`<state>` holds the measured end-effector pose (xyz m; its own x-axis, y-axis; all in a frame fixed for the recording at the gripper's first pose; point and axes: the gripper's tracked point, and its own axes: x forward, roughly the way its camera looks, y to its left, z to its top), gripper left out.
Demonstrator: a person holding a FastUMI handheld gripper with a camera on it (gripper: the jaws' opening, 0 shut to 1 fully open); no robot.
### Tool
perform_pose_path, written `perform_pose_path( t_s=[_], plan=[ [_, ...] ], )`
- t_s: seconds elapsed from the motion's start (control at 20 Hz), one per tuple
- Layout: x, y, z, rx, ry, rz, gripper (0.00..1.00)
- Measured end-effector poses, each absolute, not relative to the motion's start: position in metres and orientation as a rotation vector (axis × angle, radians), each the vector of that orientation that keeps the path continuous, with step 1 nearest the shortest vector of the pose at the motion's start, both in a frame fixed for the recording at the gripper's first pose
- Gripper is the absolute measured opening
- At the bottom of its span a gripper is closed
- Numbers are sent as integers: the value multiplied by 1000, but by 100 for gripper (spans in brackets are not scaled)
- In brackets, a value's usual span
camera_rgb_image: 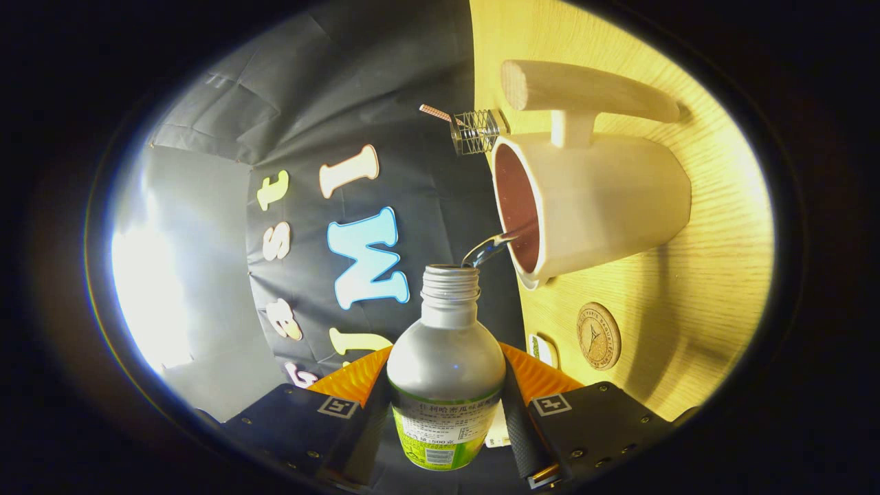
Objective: Take the bottle from table, then pour the juice into the cup, finally place the bottle on the coaster
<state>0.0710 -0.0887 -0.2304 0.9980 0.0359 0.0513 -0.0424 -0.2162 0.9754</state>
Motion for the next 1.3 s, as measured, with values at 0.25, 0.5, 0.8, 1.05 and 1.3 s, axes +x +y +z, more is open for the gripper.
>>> perform_pose_path(
  t_s=[0.25,0.5,0.8,1.05,1.3],
  plan=[
    [72,-90,-224,1798,-16,75,76],
    [72,-93,-224,1835,-29,80,76],
    [74,-93,-226,1842,-22,70,76],
    [80,-91,-221,1856,-24,67,76],
    [79,-91,-222,1851,-28,58,76]
  ],
)
